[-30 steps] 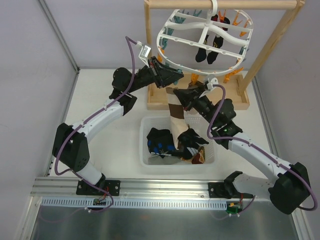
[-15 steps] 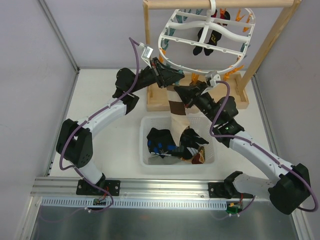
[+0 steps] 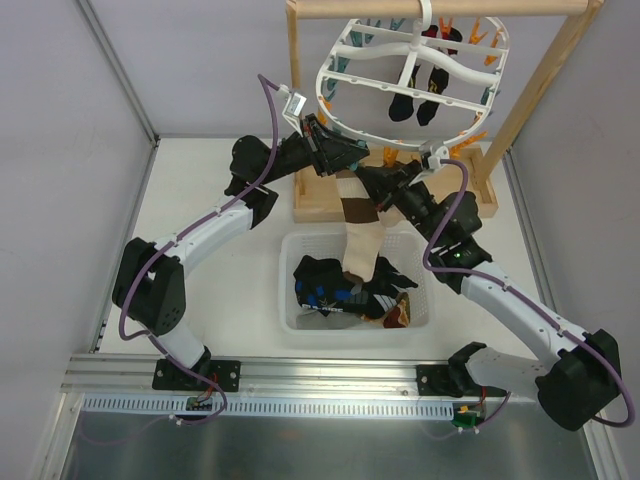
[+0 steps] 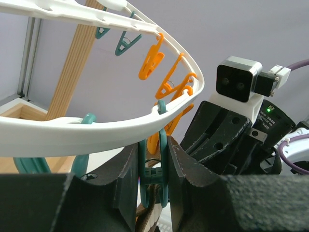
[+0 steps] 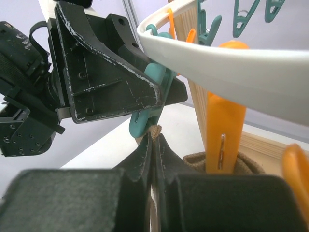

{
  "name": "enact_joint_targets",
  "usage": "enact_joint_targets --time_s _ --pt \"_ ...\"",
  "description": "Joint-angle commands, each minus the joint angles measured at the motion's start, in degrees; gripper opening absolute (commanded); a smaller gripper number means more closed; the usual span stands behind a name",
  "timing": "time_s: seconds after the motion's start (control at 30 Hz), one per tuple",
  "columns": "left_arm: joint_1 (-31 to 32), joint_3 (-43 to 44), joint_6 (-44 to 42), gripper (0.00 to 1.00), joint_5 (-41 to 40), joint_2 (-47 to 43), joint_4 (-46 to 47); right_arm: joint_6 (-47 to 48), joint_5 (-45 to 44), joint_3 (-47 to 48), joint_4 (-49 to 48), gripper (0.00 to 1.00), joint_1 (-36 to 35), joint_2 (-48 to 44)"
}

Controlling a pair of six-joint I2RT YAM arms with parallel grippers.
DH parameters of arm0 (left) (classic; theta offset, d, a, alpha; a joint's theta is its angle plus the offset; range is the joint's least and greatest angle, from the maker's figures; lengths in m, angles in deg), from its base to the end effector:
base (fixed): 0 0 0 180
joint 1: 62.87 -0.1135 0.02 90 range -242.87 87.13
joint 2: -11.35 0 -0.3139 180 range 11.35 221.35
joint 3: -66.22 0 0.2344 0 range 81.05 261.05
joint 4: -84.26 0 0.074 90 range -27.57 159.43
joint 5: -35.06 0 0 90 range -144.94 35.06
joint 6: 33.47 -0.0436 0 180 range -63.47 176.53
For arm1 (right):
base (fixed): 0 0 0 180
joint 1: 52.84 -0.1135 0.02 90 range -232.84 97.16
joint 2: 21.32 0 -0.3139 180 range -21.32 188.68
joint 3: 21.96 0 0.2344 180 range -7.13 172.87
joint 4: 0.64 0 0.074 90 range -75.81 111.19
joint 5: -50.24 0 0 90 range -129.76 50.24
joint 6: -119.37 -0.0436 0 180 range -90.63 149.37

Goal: Clip the socks to the hanger
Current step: Clamp the sock onto the hanger.

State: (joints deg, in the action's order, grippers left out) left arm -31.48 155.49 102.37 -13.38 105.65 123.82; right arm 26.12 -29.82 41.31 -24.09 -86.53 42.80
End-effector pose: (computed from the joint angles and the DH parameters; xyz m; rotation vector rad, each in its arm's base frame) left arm 0.2964 -0.2147 0.4664 0.6095 1.1183 -1.5320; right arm 0.1833 0.1313 0.4374 -0.4654 1.1155 0.6682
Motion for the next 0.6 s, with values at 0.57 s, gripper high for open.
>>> enact_joint_targets --time_s 0.57 --pt "0.33 1.41 -2.6 0.0 9.06 0.97 5.37 -4.92 2.02 3.06 -4.44 0.01 1.44 -3.3"
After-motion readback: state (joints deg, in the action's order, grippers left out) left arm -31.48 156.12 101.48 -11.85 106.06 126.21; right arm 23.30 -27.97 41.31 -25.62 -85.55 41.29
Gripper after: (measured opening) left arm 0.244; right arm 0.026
